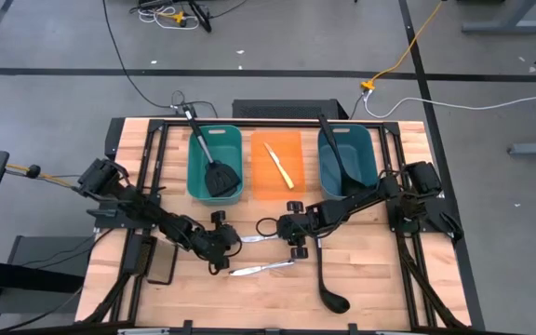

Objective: Pick & Place Kitchen Items
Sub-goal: Put the top silver knife into the orange bin

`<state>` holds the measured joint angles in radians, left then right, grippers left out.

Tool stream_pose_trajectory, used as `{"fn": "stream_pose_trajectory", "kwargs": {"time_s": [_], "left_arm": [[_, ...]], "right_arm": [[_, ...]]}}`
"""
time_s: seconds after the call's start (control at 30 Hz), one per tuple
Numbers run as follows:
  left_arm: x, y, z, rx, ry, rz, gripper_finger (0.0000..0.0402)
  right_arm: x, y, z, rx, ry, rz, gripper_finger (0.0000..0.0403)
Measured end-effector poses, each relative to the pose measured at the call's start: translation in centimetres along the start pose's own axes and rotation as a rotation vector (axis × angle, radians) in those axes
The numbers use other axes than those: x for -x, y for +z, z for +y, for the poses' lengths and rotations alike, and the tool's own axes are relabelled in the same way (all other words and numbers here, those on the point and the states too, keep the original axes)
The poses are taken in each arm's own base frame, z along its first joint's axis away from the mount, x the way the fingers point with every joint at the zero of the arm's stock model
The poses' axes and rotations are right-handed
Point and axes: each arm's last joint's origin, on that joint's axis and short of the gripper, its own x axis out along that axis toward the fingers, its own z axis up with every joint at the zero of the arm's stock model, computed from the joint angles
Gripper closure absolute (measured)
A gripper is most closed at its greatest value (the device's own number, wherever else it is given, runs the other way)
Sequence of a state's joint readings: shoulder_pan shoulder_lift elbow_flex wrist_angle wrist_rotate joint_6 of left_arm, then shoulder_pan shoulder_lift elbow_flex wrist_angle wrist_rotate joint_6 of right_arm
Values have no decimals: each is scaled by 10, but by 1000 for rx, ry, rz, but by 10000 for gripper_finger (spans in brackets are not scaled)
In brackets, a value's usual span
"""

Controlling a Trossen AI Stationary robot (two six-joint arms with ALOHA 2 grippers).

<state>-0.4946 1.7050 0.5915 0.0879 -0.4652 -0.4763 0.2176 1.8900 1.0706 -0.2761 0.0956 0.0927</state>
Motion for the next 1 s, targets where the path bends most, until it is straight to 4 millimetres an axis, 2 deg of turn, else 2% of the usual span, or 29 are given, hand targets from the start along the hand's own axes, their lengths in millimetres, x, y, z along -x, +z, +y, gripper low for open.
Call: {"fn": "stream_pose_trajectory", "kwargs": {"time_s": [0.23, 0.67, 0.87, 1.0], "left_arm": [[-1, -1, 0, 9, 3, 2, 399], [-1, -1, 0, 6, -2, 2, 399], [-1, -1, 0, 5, -2, 1, 399], [-1, -1, -1, 3, -3, 0, 399]], "right_arm": [[8, 1, -1, -16, -11, 104, 240], [7, -5, -5, -60, 13, 178, 241], [-2, -8, -10, -75, 41, 219, 243], [-9, -11, -10, -60, 46, 240, 262]]}}
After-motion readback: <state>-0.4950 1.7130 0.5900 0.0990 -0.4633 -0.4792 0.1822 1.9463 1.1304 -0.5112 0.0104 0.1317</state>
